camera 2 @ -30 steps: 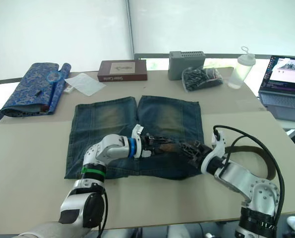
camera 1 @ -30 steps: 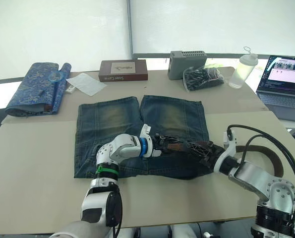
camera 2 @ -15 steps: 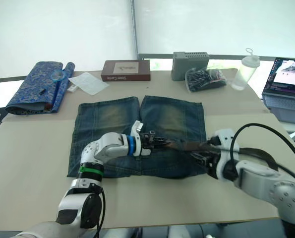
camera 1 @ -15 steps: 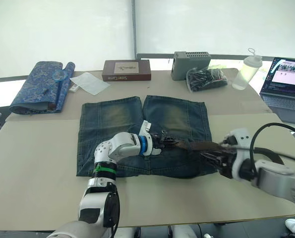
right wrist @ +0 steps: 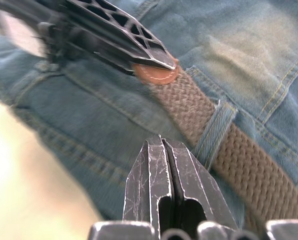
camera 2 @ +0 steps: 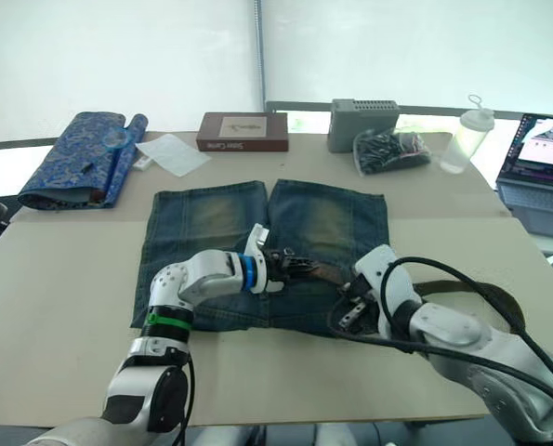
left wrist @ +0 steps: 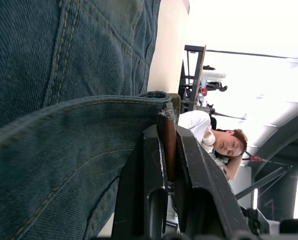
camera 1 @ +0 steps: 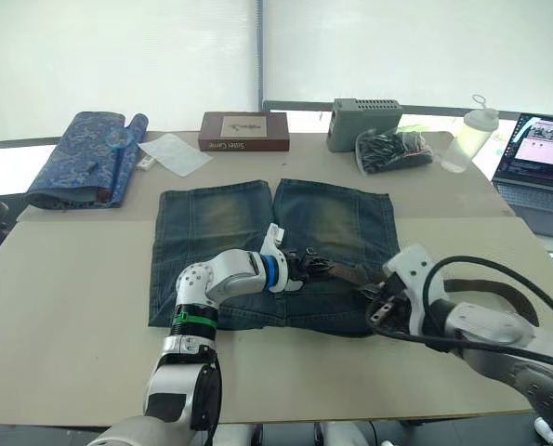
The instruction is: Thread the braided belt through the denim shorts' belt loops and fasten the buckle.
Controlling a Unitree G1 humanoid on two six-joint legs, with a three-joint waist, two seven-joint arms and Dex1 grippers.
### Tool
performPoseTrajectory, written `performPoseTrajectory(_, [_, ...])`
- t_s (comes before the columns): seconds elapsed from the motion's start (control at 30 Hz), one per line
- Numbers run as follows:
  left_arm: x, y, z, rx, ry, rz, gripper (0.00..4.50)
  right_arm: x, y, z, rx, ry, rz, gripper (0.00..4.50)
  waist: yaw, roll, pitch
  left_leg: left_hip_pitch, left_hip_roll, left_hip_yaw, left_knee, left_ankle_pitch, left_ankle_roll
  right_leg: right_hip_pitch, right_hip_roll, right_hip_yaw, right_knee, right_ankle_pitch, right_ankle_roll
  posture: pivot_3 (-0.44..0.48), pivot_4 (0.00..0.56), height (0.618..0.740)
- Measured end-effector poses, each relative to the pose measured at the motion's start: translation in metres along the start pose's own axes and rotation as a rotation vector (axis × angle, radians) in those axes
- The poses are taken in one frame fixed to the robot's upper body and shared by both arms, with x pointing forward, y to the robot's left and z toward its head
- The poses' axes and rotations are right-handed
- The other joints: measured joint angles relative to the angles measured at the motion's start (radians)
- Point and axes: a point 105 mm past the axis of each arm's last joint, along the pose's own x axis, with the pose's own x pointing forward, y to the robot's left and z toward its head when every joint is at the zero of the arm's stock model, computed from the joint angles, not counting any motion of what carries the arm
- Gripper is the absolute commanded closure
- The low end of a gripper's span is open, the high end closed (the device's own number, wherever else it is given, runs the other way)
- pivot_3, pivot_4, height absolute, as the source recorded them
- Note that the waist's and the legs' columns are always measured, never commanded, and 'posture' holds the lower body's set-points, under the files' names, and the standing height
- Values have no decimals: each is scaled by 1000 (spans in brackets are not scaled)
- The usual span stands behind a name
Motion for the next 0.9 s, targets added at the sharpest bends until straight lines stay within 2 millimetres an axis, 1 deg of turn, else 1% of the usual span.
performPoseTrajectory(0.13, [-11,-2,2,27,-12,-17,4500,13,3,-10,-8,48,-5,4454,0,0,0,0,0,0,0,0,0,0,0,0,0,0,0,0,150,740])
performPoseTrajectory(0.23, [-24,-12,7,64,-32,-41,4500,18,3,-15,16,63,-6,4454,-1,0,0,0,0,0,0,0,-1,-1,0,0,1,0,0,0,150,740])
performPoseTrajectory(0.33, [-36,-19,9,92,-50,-69,4500,21,-2,-18,21,75,-24,4454,-1,0,0,0,0,0,0,0,-1,-1,0,0,1,0,0,0,150,740])
performPoseTrajectory(0.5, [-43,-16,7,108,-67,-65,4500,31,-14,-23,69,86,-75,4454,-1,0,0,1,0,0,0,1,-1,0,1,0,1,0,-1,0,150,740])
performPoseTrajectory(0.57, [-42,-14,6,116,-68,-43,4500,35,-15,-24,75,92,-71,4454,0,0,0,1,0,0,0,1,-2,0,1,0,1,0,-1,0,150,740])
performPoseTrajectory(0.63, [-41,-10,5,144,-71,1,4500,37,-14,-18,68,74,-56,4454,-2,0,0,1,0,0,0,1,-2,0,1,0,1,0,-1,0,150,740])
performPoseTrajectory(0.73, [-36,-8,0,230,-59,50,4500,39,-10,-16,53,69,-25,4454,-1,0,0,1,-1,0,-1,1,-2,0,1,0,1,0,-1,0,150,740])
performPoseTrajectory(0.8, [-29,-11,-6,321,-40,69,4500,42,1,-15,51,59,35,4454,-1,0,0,1,-1,0,-1,2,-2,0,1,-1,1,0,-1,0,150,740])
performPoseTrajectory(0.9, [-23,-17,-14,412,-15,66,4500,45,18,-9,48,25,111,4454,-1,0,0,1,-1,0,-1,1,-2,0,1,0,1,0,-1,0,150,740])
